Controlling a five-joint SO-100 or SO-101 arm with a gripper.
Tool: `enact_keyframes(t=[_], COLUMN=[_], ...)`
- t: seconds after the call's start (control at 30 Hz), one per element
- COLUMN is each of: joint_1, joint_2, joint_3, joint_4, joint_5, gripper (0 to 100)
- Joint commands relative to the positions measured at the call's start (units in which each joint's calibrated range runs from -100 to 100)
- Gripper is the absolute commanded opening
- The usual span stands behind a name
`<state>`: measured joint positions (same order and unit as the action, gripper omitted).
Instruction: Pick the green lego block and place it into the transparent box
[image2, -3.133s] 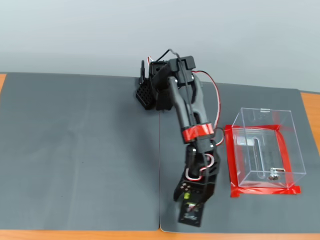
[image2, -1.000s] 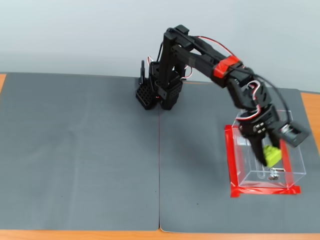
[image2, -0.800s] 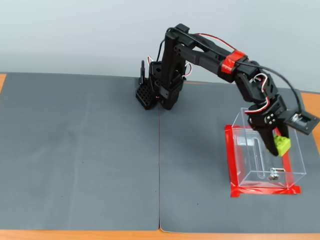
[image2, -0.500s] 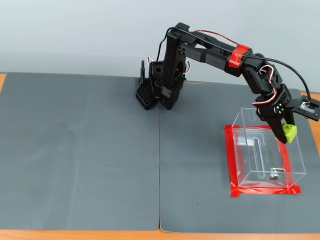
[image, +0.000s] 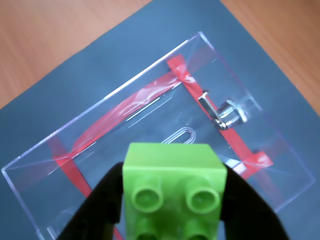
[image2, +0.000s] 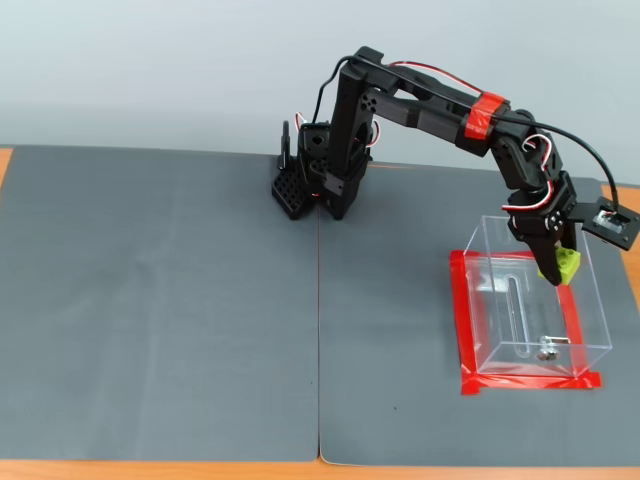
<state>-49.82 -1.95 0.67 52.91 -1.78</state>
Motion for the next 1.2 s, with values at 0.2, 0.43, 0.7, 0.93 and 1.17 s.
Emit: enact_keyframes(t=[0.2, 0.43, 0.7, 0.93, 1.17], joint_1=[0.2, 0.6, 0.8, 2.0, 9.3], joint_2=[-0.7, -1.0, -1.5, -1.8, -10.7], joint_3=[-2.2, -2.3, -2.2, -2.8, 1.5], joint_4=[-0.1, -0.4, 0.2, 0.3, 0.4], joint_5=[0.0, 0.0, 0.3, 0.5, 0.7], gripper=[32, 33, 31, 4, 2])
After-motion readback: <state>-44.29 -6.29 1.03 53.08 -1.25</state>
